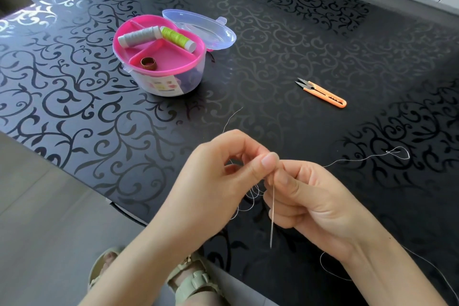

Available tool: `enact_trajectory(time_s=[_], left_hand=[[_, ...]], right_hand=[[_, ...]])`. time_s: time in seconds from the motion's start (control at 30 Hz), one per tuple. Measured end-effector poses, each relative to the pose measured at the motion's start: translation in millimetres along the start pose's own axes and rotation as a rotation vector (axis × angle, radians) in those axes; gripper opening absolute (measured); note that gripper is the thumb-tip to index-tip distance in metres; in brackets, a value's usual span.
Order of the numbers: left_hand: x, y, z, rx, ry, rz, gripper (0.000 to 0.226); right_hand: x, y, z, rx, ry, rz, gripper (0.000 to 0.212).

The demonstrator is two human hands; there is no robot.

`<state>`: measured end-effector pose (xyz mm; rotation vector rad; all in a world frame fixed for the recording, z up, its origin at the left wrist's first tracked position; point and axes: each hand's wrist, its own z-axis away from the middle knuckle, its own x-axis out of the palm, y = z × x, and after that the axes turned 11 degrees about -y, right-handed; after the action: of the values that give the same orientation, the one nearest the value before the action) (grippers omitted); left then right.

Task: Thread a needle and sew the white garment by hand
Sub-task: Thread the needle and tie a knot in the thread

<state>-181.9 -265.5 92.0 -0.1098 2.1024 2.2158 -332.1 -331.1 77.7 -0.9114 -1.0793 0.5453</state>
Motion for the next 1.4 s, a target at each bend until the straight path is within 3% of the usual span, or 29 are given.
enact_trajectory(time_s=[0.13,0.33,0.5,0.6,0.73,0.93,1.13,1.27,1.4], left_hand=[[0,-1,-2,-0.042,0.129,-0.006,0.024],[-15,-2,-9,-0.100,0.351,0.211,0.033],[-39,-5,-15,-0.159,0.635,0.479,0.033],[-55,-8,-13,-0.207,0.693,0.504,0.031],[-61,-6,-7,-0.216,0.583,0.554,0.028],[-57,7,-1,-0.201,0.359,0.460,0.031],[-56,22,-7,-0.197,0.282,-0.133,0.029],[-42,48,-46,-0.104,0.115,-0.442,0.037],[-15,80,-112,-0.014,0.045,-0.633,0.042]], right_hand=[[-2,-2,1,0.081,-0.055,-0.036,0.031],[-6,0,2,0.143,-0.148,-0.121,0.035],[-6,-3,3,0.178,-0.125,-0.197,0.043],[-4,-5,4,0.170,-0.093,-0.239,0.041],[3,-10,0,0.142,-0.040,-0.221,0.049],[14,-15,-3,0.082,-0.005,-0.186,0.037],[15,-24,5,0.030,0.080,-0.124,0.043],[8,-34,26,-0.001,0.149,-0.047,0.038],[2,-40,48,-0.020,0.305,-0.103,0.060]])
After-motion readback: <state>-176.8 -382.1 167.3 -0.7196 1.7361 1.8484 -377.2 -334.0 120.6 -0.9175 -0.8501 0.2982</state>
